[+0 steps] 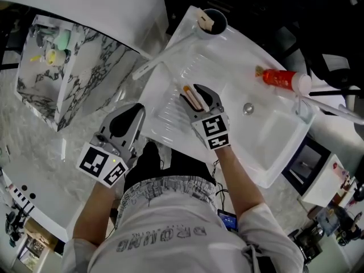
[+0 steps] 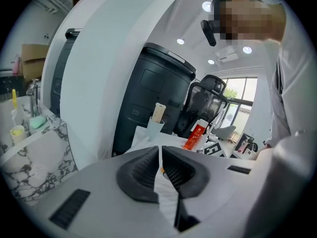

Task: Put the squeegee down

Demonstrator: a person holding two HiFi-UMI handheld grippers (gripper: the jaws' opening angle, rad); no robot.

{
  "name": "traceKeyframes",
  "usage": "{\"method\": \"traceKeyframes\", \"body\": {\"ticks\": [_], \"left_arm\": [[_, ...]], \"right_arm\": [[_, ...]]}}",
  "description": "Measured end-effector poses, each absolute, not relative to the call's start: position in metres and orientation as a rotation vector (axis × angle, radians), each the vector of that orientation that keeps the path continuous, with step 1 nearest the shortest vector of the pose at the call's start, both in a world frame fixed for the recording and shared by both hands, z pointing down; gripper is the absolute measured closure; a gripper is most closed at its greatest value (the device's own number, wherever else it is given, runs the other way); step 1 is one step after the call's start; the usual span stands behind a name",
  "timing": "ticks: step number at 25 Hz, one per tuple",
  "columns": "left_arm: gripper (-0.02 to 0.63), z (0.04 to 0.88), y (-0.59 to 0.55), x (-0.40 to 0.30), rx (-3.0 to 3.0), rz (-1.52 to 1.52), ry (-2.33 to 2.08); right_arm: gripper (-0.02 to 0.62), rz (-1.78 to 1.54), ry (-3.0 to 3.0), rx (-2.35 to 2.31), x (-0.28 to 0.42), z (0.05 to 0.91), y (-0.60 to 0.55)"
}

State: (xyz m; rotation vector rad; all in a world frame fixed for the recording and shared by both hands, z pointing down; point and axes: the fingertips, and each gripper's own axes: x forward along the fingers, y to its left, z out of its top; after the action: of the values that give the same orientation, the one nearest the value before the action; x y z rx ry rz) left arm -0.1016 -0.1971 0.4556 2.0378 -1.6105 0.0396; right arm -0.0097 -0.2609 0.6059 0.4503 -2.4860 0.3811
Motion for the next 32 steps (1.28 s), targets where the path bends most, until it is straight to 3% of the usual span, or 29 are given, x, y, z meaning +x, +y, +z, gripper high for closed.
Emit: {"method": "traceKeyframes", "body": {"ticks": [32], "left_arm": [[0.572, 0.365, -0.176, -0.103, 2.285, -0.079, -1.575]], "right_arm": [[0.396, 0.234, -2.587, 0.696, 0.009, 0.478, -0.23]]}}
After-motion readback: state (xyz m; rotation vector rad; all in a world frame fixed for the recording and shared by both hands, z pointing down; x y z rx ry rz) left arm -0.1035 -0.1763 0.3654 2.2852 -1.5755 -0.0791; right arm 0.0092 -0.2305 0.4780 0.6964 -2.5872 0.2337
